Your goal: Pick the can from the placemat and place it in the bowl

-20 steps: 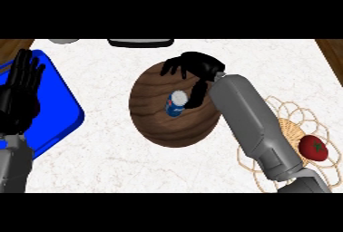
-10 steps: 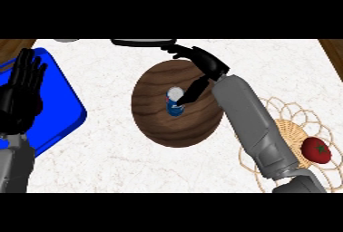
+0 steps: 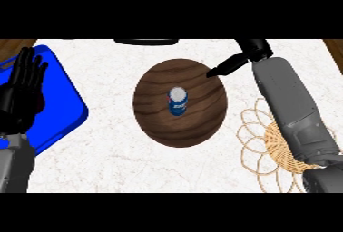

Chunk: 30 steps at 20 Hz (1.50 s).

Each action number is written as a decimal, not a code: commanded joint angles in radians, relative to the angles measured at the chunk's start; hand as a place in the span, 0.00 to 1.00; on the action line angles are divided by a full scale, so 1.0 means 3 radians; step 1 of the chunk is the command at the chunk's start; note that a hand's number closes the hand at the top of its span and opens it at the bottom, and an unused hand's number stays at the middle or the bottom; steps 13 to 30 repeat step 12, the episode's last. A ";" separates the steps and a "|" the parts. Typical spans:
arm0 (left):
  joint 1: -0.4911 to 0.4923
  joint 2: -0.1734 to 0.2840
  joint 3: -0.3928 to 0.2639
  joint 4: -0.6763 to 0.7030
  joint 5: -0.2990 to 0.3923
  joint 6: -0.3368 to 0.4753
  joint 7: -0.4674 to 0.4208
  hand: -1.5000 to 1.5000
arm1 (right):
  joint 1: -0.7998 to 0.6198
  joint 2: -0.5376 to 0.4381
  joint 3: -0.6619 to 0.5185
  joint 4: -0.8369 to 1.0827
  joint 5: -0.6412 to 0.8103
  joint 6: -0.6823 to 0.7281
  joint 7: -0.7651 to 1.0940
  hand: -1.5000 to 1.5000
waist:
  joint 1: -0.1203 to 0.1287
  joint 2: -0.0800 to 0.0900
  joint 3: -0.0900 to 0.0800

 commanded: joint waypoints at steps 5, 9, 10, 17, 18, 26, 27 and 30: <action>-0.0149 0.0007 -0.0040 -0.0055 0.0027 -0.0005 0.0173 0.50 | -0.0020 -0.0808 -0.0342 0.0473 -0.0225 0.0563 -0.0389 0.00 | 0.0090 0.0049 0.0008; -0.0197 0.0005 -0.0056 0.0029 0.0013 -0.0035 0.0104 0.50 | 0.0029 -0.1062 -0.0389 0.0619 -0.0238 0.0786 -0.0503 0.00 | 0.0128 0.0083 0.0011; -0.0124 0.0001 -0.0037 0.0059 0.0055 -0.0107 -0.0007 0.50 | 0.0037 -0.1063 -0.0382 0.0626 -0.0224 0.0774 -0.0560 0.00 | 0.0175 0.0104 0.0011; -0.0176 -0.0039 -0.0060 0.0037 -0.0007 0.0007 0.0058 0.50 | 0.0128 -0.1232 -0.0385 0.0647 -0.0220 0.0955 -0.0715 0.00 | 0.0152 0.0096 0.0015; -0.0176 -0.0039 -0.0060 0.0037 -0.0007 0.0007 0.0058 0.50 | 0.0128 -0.1232 -0.0385 0.0647 -0.0220 0.0955 -0.0715 0.00 | 0.0152 0.0096 0.0015; -0.0176 -0.0039 -0.0060 0.0037 -0.0007 0.0007 0.0058 0.50 | 0.0128 -0.1232 -0.0385 0.0647 -0.0220 0.0955 -0.0715 0.00 | 0.0152 0.0096 0.0015; -0.0176 -0.0039 -0.0060 0.0037 -0.0007 0.0007 0.0058 0.50 | 0.0128 -0.1232 -0.0385 0.0647 -0.0220 0.0955 -0.0715 0.00 | 0.0152 0.0096 0.0015; -0.0176 -0.0039 -0.0060 0.0037 -0.0007 0.0007 0.0058 0.50 | 0.0128 -0.1232 -0.0385 0.0647 -0.0220 0.0955 -0.0715 0.00 | 0.0152 0.0096 0.0015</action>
